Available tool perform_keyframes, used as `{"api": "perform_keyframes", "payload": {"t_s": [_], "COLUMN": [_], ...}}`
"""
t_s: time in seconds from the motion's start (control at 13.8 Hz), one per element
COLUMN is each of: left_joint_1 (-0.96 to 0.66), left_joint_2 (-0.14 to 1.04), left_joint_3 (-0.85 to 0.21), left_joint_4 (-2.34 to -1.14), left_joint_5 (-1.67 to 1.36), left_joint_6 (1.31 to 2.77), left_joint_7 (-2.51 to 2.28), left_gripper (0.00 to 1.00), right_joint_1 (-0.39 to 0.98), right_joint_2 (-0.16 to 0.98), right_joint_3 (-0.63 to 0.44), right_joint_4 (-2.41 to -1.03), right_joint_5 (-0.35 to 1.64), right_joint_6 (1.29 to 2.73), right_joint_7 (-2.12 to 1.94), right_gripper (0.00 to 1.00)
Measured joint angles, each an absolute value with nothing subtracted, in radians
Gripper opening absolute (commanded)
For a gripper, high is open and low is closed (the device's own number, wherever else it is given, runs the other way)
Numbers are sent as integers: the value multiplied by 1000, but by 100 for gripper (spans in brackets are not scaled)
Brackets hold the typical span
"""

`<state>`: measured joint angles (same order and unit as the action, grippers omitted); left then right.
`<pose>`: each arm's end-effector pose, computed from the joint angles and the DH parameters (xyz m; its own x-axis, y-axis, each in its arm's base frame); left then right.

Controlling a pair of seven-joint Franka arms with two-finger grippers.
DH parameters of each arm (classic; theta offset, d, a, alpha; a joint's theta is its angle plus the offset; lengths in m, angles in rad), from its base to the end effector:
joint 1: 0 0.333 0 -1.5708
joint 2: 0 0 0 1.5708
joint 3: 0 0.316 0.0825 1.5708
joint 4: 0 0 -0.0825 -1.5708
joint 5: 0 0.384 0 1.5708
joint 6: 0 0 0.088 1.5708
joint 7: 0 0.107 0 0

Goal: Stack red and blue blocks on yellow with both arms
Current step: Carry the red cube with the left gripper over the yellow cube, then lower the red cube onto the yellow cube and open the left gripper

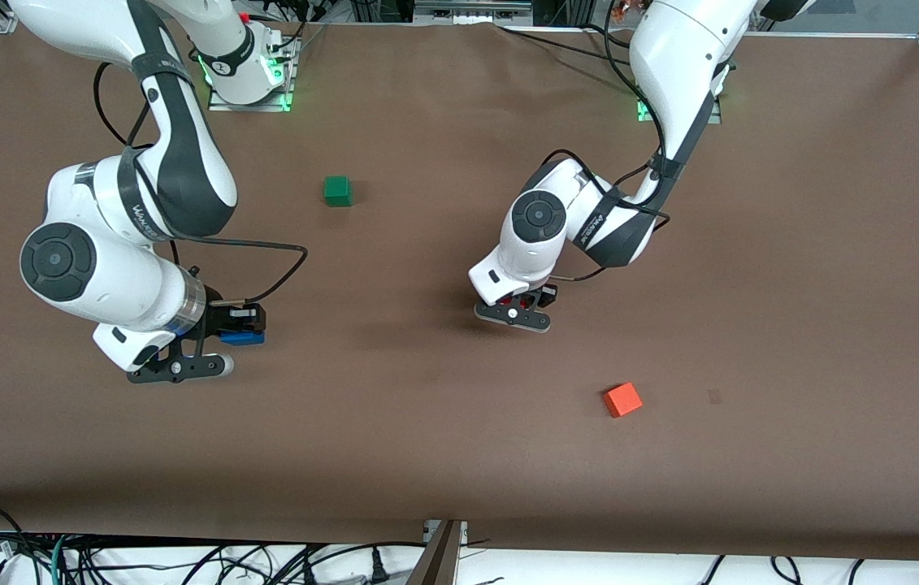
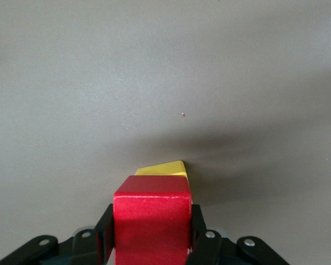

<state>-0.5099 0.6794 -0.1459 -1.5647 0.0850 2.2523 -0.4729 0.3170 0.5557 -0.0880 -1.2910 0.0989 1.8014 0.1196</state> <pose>0.5682 -0.4153 0.2496 0.9794 -0.2018 0.0034 -0.2018 -0.9790 0.0294 0.6880 0.1828 0.4230 0.9940 0.0977 -0.0490 0.0956 -0.9945 -0.0433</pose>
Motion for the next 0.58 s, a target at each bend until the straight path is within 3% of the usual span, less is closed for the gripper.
{"api": "perform_keyframes", "payload": {"t_s": [0.15, 0.22, 0.58], "left_joint_1": [-520, -524, -527], "left_joint_2": [679, 679, 679], "left_joint_3": [-146, -146, -144], "left_joint_4": [-1565, -1565, -1565], "left_joint_5": [85, 85, 86], "left_joint_6": [2253, 2253, 2253], "left_joint_7": [-488, -492, -498], "left_gripper": [14, 20, 21], "right_joint_1": [317, 320, 338], "right_joint_2": [556, 556, 556], "right_joint_3": [-88, -88, -87], "right_joint_4": [-1291, -1291, -1287], "right_joint_5": [99, 99, 99], "right_joint_6": [1801, 1801, 1801], "right_joint_7": [120, 120, 165], "right_gripper": [40, 40, 40]}}
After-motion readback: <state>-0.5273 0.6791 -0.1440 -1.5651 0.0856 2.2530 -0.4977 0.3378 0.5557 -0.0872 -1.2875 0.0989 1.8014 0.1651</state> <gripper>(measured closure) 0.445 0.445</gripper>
